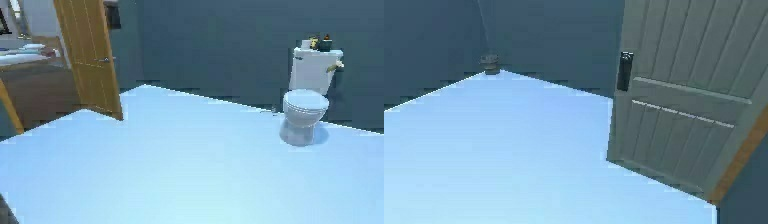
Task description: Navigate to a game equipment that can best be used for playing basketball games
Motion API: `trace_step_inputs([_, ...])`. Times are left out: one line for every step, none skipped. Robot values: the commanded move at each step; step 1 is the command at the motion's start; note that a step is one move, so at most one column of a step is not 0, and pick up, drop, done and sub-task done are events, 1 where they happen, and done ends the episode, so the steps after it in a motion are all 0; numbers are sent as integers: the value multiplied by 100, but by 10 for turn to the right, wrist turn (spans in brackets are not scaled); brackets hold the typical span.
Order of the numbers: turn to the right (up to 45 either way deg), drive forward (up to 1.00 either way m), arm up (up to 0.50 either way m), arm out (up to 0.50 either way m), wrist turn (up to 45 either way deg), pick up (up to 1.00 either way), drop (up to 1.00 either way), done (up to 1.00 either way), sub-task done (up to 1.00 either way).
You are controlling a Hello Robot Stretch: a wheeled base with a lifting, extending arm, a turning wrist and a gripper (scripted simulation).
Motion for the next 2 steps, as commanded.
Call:
trace_step_inputs([450, 0, 0, 0, 0, 0, 0, 0, 0])
trace_step_inputs([210, 0, 0, 0, 0, 0, 0, 0, 0])
